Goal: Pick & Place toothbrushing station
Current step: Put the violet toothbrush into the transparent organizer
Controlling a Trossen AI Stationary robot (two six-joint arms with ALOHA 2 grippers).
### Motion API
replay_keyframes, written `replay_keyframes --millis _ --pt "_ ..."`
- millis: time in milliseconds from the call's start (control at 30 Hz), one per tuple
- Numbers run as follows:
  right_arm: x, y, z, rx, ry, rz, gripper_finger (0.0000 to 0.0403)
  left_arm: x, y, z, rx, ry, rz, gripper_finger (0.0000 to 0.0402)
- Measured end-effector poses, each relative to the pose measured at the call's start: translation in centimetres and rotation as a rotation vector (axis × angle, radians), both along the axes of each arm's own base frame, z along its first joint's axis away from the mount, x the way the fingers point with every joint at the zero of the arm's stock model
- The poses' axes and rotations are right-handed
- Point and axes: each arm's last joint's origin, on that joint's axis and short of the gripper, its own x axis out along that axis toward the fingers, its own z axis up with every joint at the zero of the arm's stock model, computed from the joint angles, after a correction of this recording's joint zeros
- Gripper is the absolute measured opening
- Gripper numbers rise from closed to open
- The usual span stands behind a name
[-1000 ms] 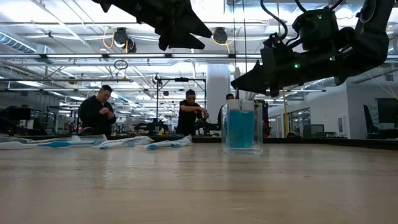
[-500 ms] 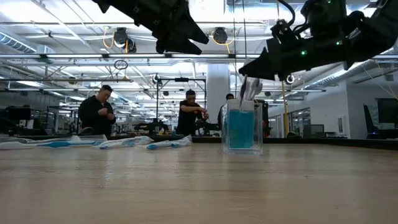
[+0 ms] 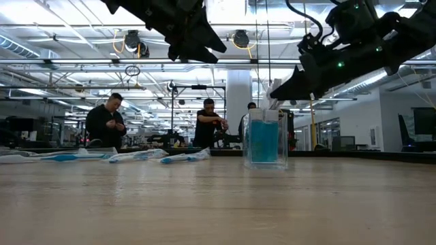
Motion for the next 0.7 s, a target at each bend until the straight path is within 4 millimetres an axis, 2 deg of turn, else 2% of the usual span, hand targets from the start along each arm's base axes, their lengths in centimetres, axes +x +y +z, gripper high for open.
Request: replay_keyframes --millis 300,700 --pt "0.1 0.2 -0.4 0.027 0.034 0.073 0.0146 0.0 0.0 0.0 0.0 -0.001 0.0 0.0253" --pt "-1.4 0.3 2.6 -0.013 -0.102 0.034 0.0146 0.0 0.0 0.0 0.001 0.006 -0.001 0.0253"
